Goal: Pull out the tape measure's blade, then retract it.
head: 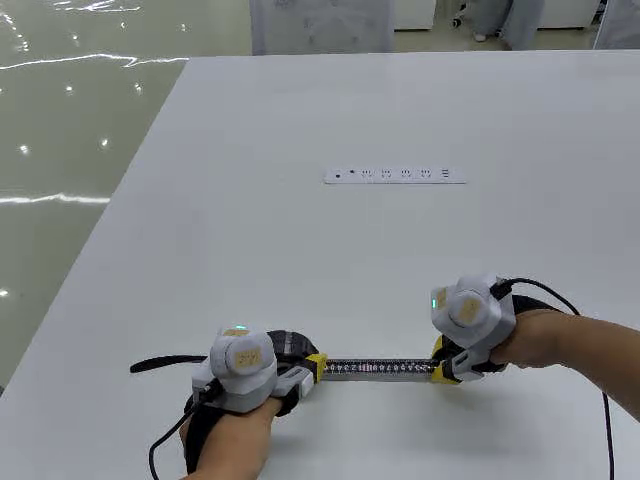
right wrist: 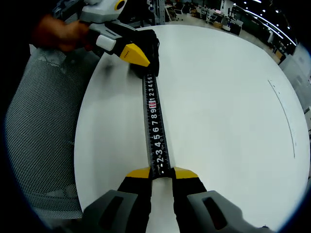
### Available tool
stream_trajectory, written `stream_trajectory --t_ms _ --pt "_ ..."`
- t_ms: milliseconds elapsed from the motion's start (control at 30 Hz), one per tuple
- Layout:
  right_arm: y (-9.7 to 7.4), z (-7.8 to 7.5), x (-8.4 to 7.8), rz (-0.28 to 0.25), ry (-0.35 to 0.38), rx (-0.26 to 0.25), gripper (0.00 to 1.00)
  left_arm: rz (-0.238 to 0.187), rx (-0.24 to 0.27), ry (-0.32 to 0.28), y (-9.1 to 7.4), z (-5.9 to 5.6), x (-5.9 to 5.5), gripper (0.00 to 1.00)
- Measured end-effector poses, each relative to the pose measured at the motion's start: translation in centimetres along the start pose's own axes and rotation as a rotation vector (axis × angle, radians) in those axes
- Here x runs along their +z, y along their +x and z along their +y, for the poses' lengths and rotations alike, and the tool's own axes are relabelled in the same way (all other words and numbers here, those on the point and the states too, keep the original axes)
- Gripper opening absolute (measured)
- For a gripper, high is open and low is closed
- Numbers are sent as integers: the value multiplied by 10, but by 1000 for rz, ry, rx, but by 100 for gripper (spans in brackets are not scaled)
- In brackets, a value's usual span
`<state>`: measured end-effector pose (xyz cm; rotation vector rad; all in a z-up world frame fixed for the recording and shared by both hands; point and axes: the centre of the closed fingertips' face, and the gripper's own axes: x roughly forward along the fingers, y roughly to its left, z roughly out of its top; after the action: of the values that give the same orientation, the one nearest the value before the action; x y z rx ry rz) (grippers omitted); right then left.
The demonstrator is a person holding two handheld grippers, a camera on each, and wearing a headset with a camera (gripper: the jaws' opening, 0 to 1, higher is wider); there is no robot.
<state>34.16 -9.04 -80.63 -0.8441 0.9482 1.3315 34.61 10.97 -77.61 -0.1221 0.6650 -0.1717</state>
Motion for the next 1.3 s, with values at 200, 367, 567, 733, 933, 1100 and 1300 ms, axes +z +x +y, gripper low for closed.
stream_trajectory --t_ms 200,367,567,733,933,1100,1300 --pt "2 0 3 -4 7 -2 11 0 0 0 0 0 0 61" --pt "3 0 6 -4 7 1 11 0 0 0 0 0 0 61" --pt "4 -1 9 -8 13 3 11 0 0 1 0 0 0 61" --pt "6 -1 12 -11 14 2 11 1 -1 3 0 0 0 61" --pt "7 1 14 -15 -3 5 11 1 -3 3 0 0 0 61" --pt "8 2 17 -15 0 10 11 1 -4 1 0 0 0 61" --pt "9 3 20 -20 9 13 11 2 -4 1 1 0 0 61"
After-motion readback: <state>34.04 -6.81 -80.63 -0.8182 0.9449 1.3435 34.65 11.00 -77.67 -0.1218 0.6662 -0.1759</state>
